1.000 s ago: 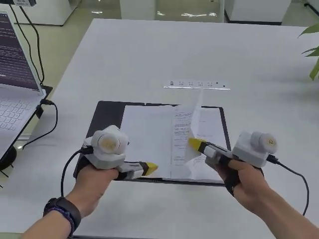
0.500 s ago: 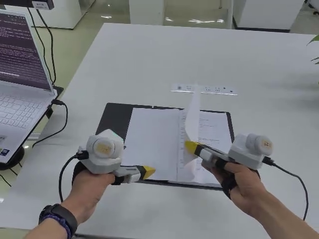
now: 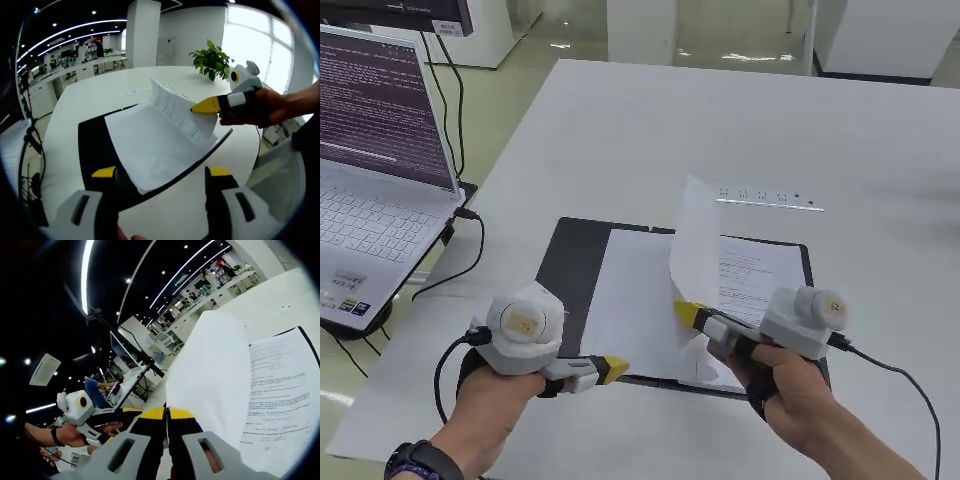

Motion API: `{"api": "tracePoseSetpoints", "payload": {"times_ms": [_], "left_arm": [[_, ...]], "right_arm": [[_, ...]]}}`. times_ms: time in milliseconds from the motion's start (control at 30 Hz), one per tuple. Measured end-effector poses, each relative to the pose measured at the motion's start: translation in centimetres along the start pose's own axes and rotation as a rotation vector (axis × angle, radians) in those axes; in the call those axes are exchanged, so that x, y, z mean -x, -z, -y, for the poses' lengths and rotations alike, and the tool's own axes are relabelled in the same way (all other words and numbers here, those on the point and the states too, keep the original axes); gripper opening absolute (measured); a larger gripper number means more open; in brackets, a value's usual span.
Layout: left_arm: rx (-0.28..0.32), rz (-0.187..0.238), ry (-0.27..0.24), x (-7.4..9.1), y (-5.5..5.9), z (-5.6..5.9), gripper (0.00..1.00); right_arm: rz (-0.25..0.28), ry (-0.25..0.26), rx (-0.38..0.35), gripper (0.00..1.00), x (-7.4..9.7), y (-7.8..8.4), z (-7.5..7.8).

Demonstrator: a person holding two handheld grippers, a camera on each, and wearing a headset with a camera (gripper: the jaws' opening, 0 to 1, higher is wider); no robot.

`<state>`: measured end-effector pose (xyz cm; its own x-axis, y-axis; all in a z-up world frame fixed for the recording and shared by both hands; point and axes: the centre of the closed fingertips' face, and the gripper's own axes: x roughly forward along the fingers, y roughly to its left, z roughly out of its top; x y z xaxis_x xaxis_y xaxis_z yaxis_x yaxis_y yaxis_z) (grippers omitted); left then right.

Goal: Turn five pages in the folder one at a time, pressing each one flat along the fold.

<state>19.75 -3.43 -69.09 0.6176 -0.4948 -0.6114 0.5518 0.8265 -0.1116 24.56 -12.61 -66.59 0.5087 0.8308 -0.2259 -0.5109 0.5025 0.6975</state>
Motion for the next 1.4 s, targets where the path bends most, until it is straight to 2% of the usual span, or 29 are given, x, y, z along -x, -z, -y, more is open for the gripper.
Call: {"api": "tracePoseSetpoints", "payload": {"times_ms": [200, 433, 800, 967, 1200, 1400], "left_arm": [[0.008, 0.000, -0.019, 1.2, 0.6, -0.9, 0.70], [0.029, -0.004, -0.037, 1.9, 1.4, -2.0, 0.70], [0.036, 0.002, -0.037, 1.9, 1.5, -2.4, 0.71], [0.045, 0.008, -0.038, 2.0, 1.4, -2.6, 0.70], [0.056, 0.010, -0.040, 2.1, 1.9, -2.9, 0.70], [0.061, -0.002, -0.031, 1.7, 2.5, -2.8, 0.70]], "right_arm": [[-0.021, -0.017, -0.009, 0.00, -1.6, 0.8, -0.4], [-0.053, -0.037, -0.004, 0.00, -3.0, 1.5, -1.3], [-0.079, -0.055, -0.014, 0.00, -5.2, 1.8, -1.7], [-0.095, -0.054, -0.029, 0.00, -6.2, 2.4, -1.5], [-0.109, -0.056, -0.059, 0.00, -7.1, 3.4, -1.8], [-0.114, -0.050, -0.089, 0.00, -7.6, 3.8, -1.4]]}}
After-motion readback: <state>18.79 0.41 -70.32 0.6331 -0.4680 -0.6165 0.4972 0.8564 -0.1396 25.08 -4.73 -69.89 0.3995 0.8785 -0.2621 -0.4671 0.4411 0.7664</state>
